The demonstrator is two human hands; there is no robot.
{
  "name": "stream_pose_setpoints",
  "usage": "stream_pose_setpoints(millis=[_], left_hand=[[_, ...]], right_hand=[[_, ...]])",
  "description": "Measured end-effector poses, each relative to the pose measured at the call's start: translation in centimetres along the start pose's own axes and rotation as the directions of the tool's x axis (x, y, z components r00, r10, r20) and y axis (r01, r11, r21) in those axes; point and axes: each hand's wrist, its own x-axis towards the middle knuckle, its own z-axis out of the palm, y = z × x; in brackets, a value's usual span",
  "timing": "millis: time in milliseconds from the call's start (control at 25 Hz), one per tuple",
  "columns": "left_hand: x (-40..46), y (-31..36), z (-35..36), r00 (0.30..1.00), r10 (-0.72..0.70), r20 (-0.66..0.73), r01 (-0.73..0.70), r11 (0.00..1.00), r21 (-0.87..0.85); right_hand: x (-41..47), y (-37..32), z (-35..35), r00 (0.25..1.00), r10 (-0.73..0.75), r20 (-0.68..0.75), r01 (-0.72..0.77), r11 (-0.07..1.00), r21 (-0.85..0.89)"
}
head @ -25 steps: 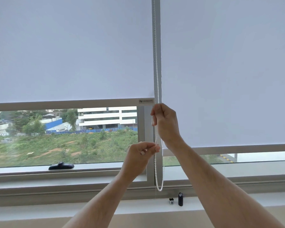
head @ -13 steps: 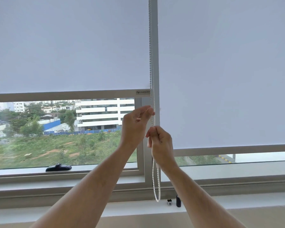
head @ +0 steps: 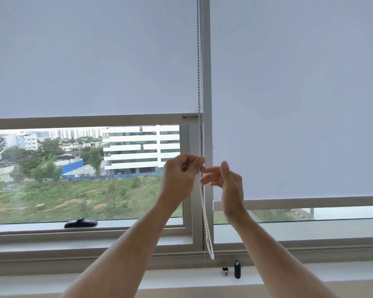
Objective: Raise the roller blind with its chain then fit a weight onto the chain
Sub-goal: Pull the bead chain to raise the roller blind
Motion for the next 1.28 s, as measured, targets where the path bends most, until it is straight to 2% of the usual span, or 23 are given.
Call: stream_pose_setpoints(millis=[120, 360, 600, 760, 840, 1080, 1280], left_hand=[[-1.6, -0.8, 0.2, 1.000, -0.013, 0.018, 0.012, 0.999, 0.033], [-4.0, -2.5, 0.7, 0.996, -0.076, 0.045, 0.073, 0.996, 0.059], [-5.5, -3.0, 0.1, 0.990, 0.037, 0.136, -0.048, 0.995, 0.082], [-3.6, -2.5, -0.8, 0.999, 0.029, -0.041, -0.026, 0.996, 0.080], [-2.1, -1.3, -0.7, 0.997, 0.031, -0.070, -0.022, 0.992, 0.127], [1.4, 2.0, 0.2, 0.999, -0.023, 0.037, 0.021, 0.998, 0.057], [0.2, 0.9, 0.7, 0.998, -0.059, -0.004, 0.059, 0.998, 0.013]], right_hand=[[2.2, -2.3, 0.7, 0.997, -0.067, -0.041, 0.062, 0.991, -0.115], [5.4, -6.4, 2.9, 0.995, -0.057, 0.082, 0.068, 0.989, -0.135], [2.9, -4.8, 2.0, 0.995, -0.092, 0.046, 0.098, 0.981, -0.166], [1.4, -3.3, 1.2, 0.996, -0.090, 0.023, 0.093, 0.964, -0.247], [0.5, -2.5, 1.1, 0.996, -0.082, 0.027, 0.086, 0.961, -0.264], [-3.0, -0.4, 1.5, 0.998, -0.017, 0.062, 0.028, 0.983, -0.182], [-3.8, 0.9, 0.1, 0.987, 0.028, 0.155, -0.020, 0.998, -0.055]])
